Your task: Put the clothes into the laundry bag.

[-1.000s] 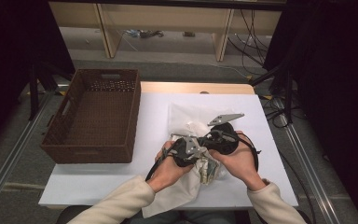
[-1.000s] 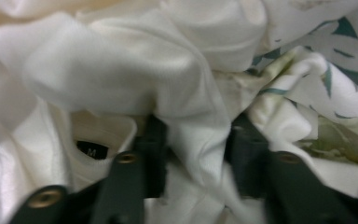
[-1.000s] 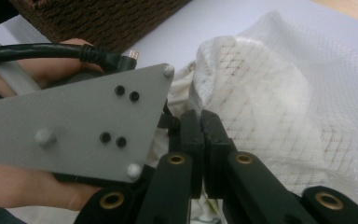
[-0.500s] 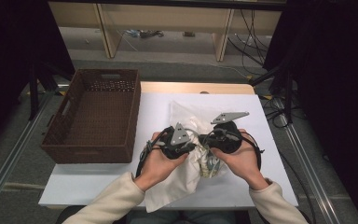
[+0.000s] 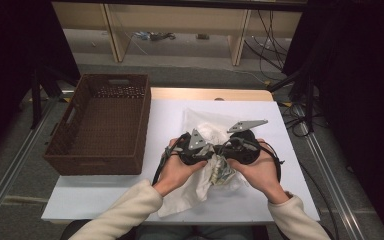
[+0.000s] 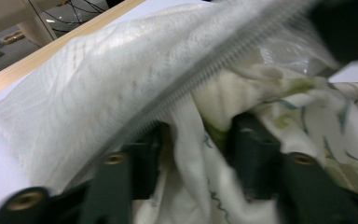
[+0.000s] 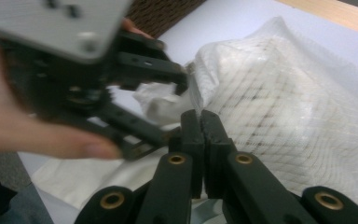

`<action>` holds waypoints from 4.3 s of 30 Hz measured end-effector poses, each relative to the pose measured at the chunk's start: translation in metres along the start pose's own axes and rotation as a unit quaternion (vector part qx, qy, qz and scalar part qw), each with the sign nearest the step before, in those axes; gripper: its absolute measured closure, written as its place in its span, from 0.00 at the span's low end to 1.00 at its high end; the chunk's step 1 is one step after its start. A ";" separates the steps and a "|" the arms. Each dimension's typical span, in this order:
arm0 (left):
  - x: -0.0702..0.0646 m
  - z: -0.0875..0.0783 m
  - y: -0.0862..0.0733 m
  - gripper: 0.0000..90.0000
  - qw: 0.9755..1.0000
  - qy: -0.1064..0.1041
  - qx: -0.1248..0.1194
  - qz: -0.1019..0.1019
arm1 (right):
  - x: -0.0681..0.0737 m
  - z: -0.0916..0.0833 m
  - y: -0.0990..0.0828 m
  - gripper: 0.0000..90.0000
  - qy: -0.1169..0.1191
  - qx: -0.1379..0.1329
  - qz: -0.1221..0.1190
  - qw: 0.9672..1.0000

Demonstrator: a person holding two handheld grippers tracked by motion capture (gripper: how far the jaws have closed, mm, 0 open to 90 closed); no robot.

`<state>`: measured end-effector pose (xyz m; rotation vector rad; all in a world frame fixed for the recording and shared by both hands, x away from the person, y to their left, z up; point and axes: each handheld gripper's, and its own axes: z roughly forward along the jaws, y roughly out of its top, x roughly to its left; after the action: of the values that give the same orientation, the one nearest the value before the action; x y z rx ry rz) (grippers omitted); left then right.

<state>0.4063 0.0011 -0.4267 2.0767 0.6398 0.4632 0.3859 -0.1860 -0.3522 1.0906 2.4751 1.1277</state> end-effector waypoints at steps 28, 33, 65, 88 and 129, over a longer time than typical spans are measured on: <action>-0.017 0.003 -0.026 0.87 0.997 -0.022 0.069 0.026 | 0.002 0.007 -0.001 1.00 0.001 0.001 -0.004 1.000; -0.018 -0.019 -0.007 0.89 0.999 -0.023 0.022 0.009 | 0.004 0.003 0.001 1.00 0.002 0.010 0.001 1.000; -0.021 -0.022 -0.027 0.34 0.999 -0.033 0.034 0.002 | 0.001 0.004 0.001 1.00 -0.005 0.000 -0.003 1.000; -0.016 -0.028 0.015 0.90 0.999 -0.020 -0.036 -0.007 | 0.012 -0.004 0.004 1.00 -0.001 -0.009 -0.005 1.000; -0.039 -0.012 -0.013 0.29 0.998 -0.059 0.033 0.017 | -0.001 -0.001 0.000 1.00 -0.006 0.004 0.018 1.000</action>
<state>0.3656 -0.0083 -0.4341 2.1623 0.5565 0.3394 0.3859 -0.1872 -0.3518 1.1462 2.4634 1.1186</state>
